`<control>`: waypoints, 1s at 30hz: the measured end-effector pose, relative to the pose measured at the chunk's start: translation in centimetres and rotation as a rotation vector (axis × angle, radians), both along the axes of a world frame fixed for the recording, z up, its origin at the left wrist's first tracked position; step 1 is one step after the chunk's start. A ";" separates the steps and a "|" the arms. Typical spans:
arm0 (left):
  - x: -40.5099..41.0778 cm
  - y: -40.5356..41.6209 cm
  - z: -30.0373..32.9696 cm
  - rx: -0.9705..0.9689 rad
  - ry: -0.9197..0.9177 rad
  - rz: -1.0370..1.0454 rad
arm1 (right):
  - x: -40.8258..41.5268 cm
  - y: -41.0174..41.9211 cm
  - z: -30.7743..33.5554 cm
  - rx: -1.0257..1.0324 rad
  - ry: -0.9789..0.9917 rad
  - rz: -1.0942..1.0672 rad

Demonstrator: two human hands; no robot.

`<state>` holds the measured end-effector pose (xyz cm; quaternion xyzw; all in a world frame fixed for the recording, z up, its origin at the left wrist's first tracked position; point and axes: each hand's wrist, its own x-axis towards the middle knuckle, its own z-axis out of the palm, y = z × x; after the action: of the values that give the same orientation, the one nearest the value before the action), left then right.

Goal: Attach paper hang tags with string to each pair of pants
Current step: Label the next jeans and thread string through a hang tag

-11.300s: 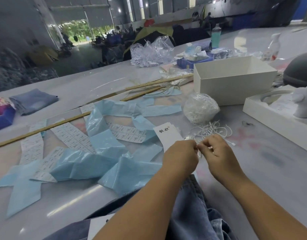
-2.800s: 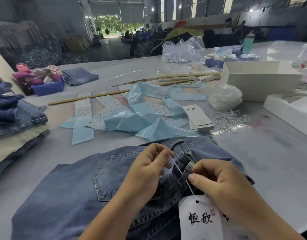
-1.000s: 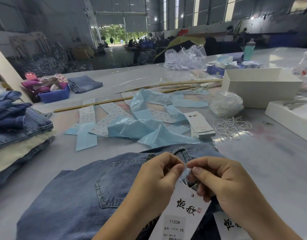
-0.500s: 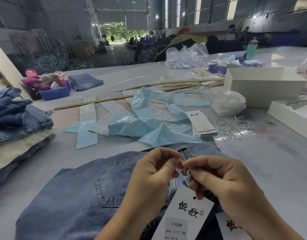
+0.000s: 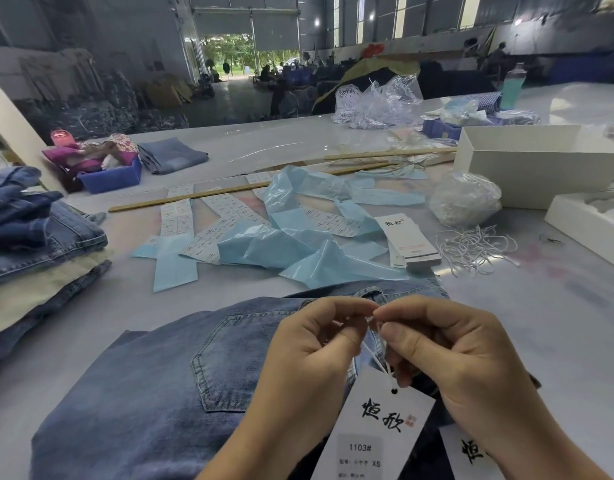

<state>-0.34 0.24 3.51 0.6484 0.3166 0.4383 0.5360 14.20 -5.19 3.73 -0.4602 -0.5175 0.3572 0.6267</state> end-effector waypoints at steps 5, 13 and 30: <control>0.0 -0.2 0.0 0.017 0.011 0.025 | 0.0 0.1 -0.1 -0.008 0.034 -0.042; 0.0 -0.7 0.2 0.153 0.089 0.101 | 0.2 -0.3 0.2 0.008 -0.124 -0.103; 0.1 -1.5 0.9 0.194 0.076 0.132 | 0.1 -0.2 -0.8 0.035 -0.042 -0.117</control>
<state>-0.28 -1.24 4.46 0.6911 0.3349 0.4761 0.4284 14.25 -5.37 2.91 -0.4863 -0.5087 0.3011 0.6435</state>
